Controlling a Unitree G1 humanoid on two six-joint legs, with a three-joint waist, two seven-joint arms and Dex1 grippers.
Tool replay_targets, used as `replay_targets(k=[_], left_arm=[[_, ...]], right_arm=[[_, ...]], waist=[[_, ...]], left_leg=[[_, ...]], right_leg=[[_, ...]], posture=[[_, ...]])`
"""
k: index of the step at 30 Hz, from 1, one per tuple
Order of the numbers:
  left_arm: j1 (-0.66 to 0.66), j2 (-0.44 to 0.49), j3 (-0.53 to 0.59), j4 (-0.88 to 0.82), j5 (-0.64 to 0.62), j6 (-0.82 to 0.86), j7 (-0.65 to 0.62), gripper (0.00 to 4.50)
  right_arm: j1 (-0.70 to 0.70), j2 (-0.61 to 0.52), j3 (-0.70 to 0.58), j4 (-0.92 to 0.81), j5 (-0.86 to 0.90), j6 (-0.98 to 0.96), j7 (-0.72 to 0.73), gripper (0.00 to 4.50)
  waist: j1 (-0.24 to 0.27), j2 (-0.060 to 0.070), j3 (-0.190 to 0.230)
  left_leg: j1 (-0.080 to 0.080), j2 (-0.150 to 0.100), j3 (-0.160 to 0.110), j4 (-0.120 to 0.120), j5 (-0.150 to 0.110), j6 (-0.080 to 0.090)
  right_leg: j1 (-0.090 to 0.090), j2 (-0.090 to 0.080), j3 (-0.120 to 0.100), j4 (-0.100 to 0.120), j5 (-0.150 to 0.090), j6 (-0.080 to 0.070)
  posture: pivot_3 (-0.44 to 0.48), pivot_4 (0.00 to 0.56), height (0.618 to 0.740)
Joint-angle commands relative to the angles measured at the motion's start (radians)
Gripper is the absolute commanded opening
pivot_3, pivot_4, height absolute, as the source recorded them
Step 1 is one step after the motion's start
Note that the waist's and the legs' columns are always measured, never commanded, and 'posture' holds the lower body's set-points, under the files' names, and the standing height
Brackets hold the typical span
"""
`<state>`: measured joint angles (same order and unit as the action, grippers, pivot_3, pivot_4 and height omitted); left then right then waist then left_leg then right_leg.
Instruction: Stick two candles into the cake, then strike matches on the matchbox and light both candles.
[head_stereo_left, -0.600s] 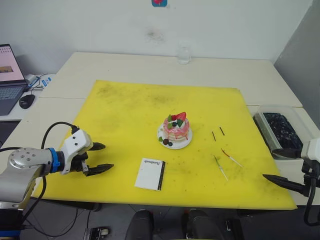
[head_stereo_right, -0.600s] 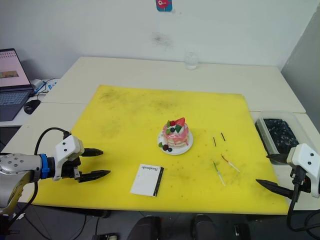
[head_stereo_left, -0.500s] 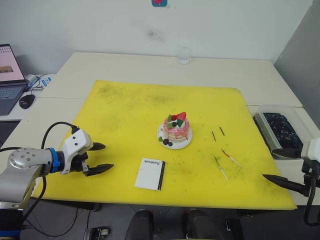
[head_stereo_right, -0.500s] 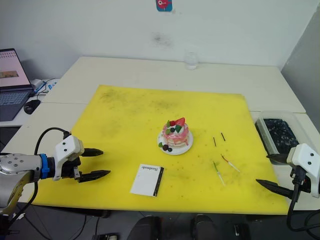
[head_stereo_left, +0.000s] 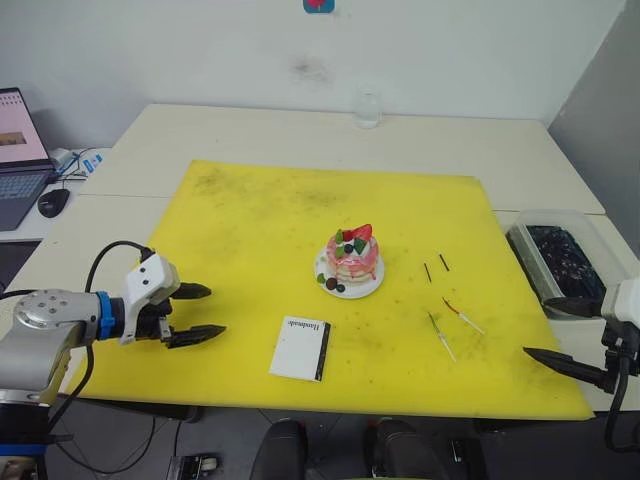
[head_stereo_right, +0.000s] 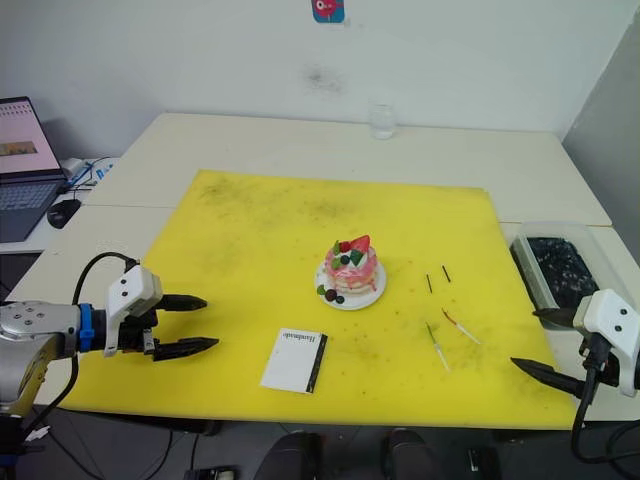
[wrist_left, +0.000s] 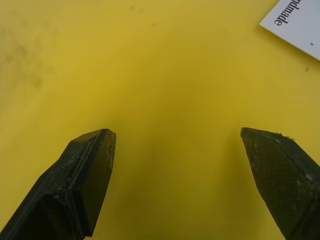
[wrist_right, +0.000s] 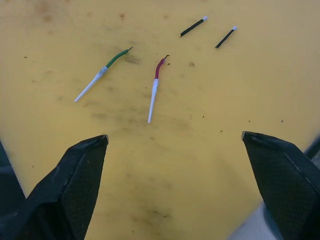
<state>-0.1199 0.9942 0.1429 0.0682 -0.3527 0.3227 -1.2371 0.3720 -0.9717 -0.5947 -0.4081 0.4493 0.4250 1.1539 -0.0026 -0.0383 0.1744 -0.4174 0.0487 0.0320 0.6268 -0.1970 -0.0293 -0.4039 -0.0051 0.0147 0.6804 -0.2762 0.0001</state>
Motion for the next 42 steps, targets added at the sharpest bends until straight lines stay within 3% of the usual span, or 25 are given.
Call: replay_targets(k=[1,8,17,26,35,42], left_arm=[[-0.026,-0.005,0.024,0.024,-0.016,-0.001,-0.004,4.46],[-0.014,-0.038,0.043,0.019,-0.025,-0.04,0.015,4.46],[0.084,-0.06,0.026,-0.355,-0.226,0.181,0.011,4.46],[-0.031,-0.209,-0.147,-0.615,-0.309,0.313,0.162,4.46],[-0.055,-0.292,-0.264,-0.677,-0.259,0.268,0.221,4.46],[-0.063,-0.312,-0.277,-0.685,-0.272,0.275,0.251,4.46]], right_arm=[[0.009,0.009,-0.022,-0.026,0.0,-0.014,-0.004,4.5],[0.031,0.032,-0.041,-0.054,0.004,-0.016,-0.019,4.5],[0.074,0.103,-0.057,-0.216,0.035,0.073,-0.126,4.5],[-0.016,0.149,0.1,-0.27,0.032,0.237,-0.328,4.5],[-0.104,0.179,0.284,-0.149,-0.08,0.186,-0.411,4.5],[-0.137,0.196,0.348,-0.111,-0.115,0.156,-0.431,4.5]], waist=[[0.0,0.0,0.0],[0.0,0.0,0.0],[0.0,0.0,0.0],[0.0,0.0,-0.001],[-0.001,0.001,-0.001],[0.0,0.001,-0.001]], left_leg=[[0.0,0.0,0.0,0.0,0.0,0.0],[0.0,0.0,0.0,0.001,0.0,0.0],[0.0,0.0,0.0,0.001,0.0,0.0],[0.001,-0.001,-0.001,0.003,0.0,0.0],[0.0,-0.002,-0.001,0.003,0.0,0.0],[0.001,-0.002,-0.001,0.003,0.0,0.0]], right_leg=[[0.0,0.0,0.0,0.0,0.0,0.0],[0.0,0.0,0.0,0.0,0.001,0.001],[0.001,0.0,0.0,0.0,0.001,0.001],[0.002,0.0,0.002,0.0,0.001,0.0],[0.002,0.005,0.002,0.0,0.002,0.003],[0.003,0.005,0.001,0.0,0.002,0.003]], posture=[[0.0,0.15,0.74],[0.0,0.15,0.74],[0.0,0.15,0.74],[0.0,0.15,0.74],[0.0,0.15,0.74],[0.0,0.15,0.74]])
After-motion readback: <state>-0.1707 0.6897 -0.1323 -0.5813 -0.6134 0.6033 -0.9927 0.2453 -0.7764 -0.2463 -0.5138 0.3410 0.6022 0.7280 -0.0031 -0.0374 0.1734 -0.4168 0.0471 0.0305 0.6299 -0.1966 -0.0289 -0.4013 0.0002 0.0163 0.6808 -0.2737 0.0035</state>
